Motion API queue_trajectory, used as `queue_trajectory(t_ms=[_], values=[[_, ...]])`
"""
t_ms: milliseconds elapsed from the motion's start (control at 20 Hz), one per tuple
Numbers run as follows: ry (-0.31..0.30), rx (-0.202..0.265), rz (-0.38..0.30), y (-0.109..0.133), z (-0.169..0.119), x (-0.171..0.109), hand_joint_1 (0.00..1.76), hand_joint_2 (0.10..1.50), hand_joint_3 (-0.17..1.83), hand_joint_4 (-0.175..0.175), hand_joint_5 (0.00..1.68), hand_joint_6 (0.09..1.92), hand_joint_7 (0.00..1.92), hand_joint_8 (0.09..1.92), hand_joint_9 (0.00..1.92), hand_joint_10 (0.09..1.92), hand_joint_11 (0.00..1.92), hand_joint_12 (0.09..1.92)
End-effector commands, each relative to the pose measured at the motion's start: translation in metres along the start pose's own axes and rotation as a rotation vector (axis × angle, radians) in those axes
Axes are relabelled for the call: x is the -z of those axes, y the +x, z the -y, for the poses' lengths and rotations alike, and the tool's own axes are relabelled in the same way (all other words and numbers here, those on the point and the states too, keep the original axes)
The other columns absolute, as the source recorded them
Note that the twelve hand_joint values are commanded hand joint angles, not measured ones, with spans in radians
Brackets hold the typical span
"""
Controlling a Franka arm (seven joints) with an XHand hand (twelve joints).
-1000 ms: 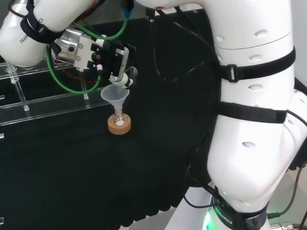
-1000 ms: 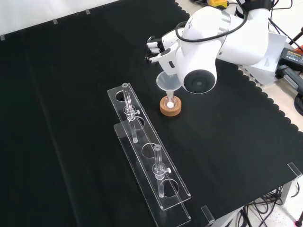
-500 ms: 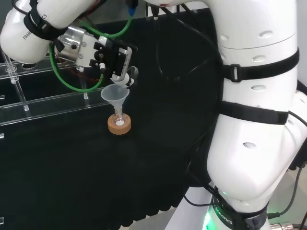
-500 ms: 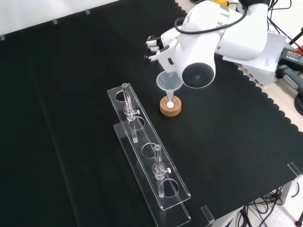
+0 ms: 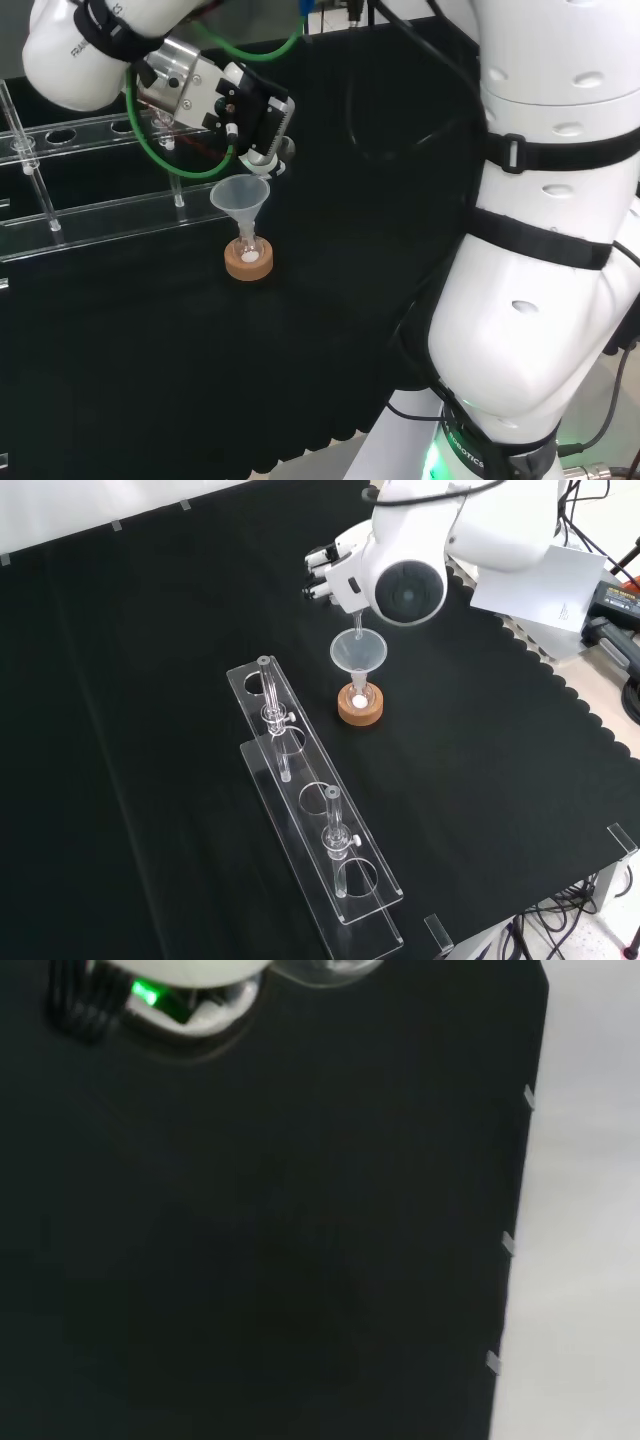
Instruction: Pour all the NaCl from the weighing funnel into the round-bottom flask.
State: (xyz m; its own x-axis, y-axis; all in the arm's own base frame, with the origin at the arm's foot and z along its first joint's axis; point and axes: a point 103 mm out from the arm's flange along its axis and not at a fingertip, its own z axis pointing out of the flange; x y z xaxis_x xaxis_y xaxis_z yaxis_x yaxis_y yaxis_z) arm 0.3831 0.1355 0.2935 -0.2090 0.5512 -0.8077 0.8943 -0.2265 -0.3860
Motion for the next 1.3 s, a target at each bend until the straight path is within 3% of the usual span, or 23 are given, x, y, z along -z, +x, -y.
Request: queue_trajectory(t_ms=[50,1300], values=[[-0.021,0.009,-0.125,-0.003,0.000,-0.007,1.12,0.69,0.57,0.175,1.30,0.59,0.45,0.69,0.84,0.39,0.76,1.06],[-0.093,0.015,-0.437,-0.031,-0.005,-0.036,1.12,0.70,0.57,0.175,1.29,0.60,0.45,0.69,0.84,0.39,0.76,1.07]])
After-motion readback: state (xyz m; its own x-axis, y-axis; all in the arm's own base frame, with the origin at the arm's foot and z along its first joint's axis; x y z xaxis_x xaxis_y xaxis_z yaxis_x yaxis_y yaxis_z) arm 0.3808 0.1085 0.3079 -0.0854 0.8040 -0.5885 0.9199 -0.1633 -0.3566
